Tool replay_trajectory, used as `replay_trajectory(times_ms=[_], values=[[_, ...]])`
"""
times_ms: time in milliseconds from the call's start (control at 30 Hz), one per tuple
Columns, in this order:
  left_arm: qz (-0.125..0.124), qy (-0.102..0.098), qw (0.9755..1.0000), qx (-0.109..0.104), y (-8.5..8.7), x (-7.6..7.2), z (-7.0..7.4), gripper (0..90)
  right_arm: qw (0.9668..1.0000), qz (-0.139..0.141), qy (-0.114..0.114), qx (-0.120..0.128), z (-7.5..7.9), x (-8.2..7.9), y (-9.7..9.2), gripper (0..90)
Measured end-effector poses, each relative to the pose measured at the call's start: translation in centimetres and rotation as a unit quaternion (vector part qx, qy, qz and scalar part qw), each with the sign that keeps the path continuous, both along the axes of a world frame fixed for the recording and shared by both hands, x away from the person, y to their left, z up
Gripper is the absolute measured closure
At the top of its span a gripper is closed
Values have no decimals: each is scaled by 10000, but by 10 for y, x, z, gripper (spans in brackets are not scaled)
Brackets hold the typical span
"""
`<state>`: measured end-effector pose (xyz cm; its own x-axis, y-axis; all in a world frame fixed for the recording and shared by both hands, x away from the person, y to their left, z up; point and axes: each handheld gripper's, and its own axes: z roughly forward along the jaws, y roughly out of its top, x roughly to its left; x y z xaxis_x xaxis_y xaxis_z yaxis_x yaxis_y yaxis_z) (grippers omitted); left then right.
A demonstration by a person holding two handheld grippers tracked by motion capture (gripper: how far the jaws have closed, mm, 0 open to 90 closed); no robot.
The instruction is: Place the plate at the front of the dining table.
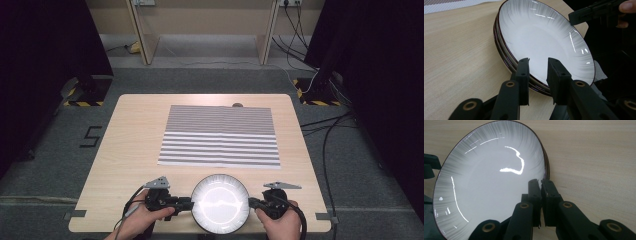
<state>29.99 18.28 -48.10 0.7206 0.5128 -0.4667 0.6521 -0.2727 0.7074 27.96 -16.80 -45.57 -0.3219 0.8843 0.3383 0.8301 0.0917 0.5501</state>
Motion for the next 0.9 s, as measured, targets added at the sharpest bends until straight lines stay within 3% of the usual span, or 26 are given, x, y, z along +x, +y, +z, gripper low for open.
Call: replay_trajectory(times_ms=[100,133,167,267,333,367,400,567,667,900], values=[[-15,29,10000,-17,0,0,1,703,10000,60,48,56,3,0,-2,900],[-39,51,10000,-27,-1,-1,0,700,9985,204,338,384,0,1,-2,900],[-39,36,10000,-18,-1,-1,0,696,9969,352,502,496,-5,1,2,900],[30,13,10000,-29,3,-1,1,684,9986,254,273,368,-8,0,7,876],[97,27,9999,-60,7,-1,2,679,9990,32,38,440,-2,1,-1,854],[97,27,9999,-60,7,-1,2,675,9990,32,38,440,-2,1,-1,854],[135,7,9999,-51,8,0,2,669,9993,-138,-67,347,3,1,-9,839],[116,26,9999,-56,6,0,2,656,9989,-36,195,424,-1,2,-9,859],[79,91,9999,-14,4,-1,0,657,9993,-25,200,323,-2,3,-7,867],[38,90,10000,-16,0,0,3,663,9988,-160,286,366,-1,4,-6,877]])
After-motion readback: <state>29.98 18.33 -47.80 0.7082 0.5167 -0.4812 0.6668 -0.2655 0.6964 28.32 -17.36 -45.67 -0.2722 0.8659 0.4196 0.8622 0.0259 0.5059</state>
